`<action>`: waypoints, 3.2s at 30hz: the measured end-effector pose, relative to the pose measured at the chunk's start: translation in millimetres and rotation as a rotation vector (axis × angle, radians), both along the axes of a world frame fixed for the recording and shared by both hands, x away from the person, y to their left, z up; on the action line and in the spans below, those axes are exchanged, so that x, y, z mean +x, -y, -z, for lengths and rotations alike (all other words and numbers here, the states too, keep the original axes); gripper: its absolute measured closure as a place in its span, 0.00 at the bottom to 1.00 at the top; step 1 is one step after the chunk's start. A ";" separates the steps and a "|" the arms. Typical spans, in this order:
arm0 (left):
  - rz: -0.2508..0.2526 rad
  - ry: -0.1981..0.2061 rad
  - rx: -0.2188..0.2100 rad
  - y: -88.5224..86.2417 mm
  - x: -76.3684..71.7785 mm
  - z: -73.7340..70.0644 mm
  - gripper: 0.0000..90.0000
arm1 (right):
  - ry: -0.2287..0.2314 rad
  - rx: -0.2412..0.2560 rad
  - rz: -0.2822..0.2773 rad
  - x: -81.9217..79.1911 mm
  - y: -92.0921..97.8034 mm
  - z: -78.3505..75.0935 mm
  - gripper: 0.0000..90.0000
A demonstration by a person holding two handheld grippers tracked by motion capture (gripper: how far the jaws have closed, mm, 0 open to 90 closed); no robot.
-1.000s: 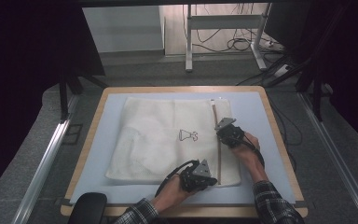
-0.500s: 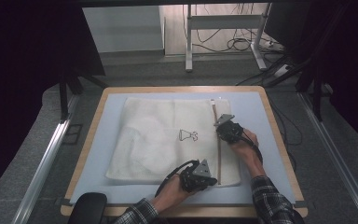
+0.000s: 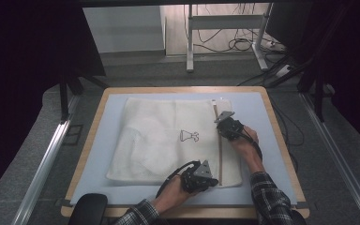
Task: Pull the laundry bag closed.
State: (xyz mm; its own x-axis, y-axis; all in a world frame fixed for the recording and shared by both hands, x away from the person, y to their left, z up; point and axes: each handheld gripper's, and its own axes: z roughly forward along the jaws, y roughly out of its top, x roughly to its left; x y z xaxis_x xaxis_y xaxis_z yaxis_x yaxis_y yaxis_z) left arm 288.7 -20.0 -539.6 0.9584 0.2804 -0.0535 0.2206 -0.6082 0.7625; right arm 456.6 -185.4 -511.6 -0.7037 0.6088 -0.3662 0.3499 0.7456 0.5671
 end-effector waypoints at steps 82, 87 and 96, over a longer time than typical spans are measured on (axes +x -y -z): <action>-0.001 0.013 0.005 0.4 -1.2 -0.1 1.00 | 0.032 0.007 0.101 79.2 -11.9 2.7 0.94; -0.003 0.014 0.001 0.7 -1.8 0.1 1.00 | 0.036 0.005 0.102 83.3 -13.3 2.7 0.94; -0.003 0.019 0.005 0.7 -2.4 0.0 1.00 | 0.040 0.006 0.119 94.2 -17.2 4.2 0.94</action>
